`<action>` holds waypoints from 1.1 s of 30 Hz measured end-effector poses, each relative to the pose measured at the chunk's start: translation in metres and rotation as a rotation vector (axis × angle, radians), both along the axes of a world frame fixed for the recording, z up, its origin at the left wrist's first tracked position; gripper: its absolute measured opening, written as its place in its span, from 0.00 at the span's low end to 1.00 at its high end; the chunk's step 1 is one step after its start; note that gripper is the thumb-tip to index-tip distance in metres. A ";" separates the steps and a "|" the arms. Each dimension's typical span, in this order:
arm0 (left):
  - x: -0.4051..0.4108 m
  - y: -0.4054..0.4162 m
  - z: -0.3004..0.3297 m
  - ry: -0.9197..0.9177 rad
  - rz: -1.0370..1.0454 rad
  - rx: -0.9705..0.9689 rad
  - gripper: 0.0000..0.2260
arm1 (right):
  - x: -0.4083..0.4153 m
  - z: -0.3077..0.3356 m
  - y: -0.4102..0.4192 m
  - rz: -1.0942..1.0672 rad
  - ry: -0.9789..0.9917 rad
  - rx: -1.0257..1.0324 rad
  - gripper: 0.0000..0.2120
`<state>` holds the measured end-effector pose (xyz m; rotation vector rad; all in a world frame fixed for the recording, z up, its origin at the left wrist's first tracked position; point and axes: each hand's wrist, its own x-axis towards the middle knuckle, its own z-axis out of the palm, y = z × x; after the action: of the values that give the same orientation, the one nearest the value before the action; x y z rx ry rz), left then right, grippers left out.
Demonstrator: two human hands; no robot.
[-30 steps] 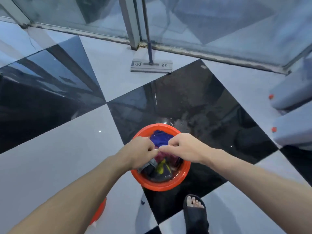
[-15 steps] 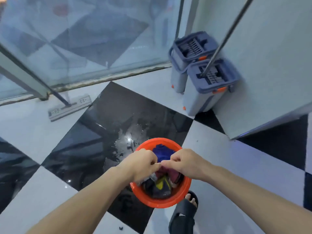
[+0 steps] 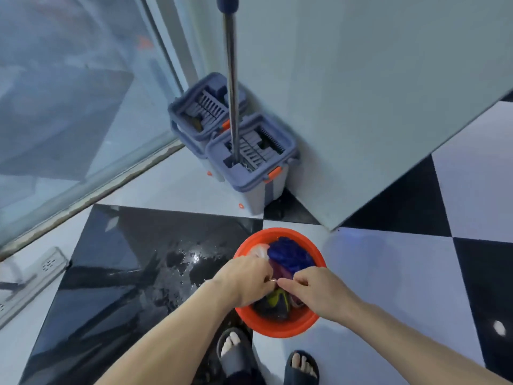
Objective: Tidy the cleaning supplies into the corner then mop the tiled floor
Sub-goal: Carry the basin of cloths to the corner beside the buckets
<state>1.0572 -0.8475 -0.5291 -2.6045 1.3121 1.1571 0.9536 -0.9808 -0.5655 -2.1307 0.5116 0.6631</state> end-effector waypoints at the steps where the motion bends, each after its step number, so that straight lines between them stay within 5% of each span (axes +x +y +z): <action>1: 0.011 -0.013 -0.003 -0.001 -0.043 0.006 0.15 | 0.005 -0.005 -0.009 -0.037 0.001 0.004 0.24; 20: 0.141 -0.151 -0.125 -0.031 -0.584 0.080 0.13 | 0.089 -0.133 -0.078 -0.341 -0.017 -0.055 0.22; 33: 0.163 -0.181 -0.163 -0.048 -0.642 0.083 0.15 | 0.109 -0.174 -0.098 -0.361 -0.005 -0.105 0.20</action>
<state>1.2203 -1.0287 -0.6918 -1.8940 1.8354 0.9880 1.0628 -1.0785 -0.7398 -2.0611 0.9181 0.4334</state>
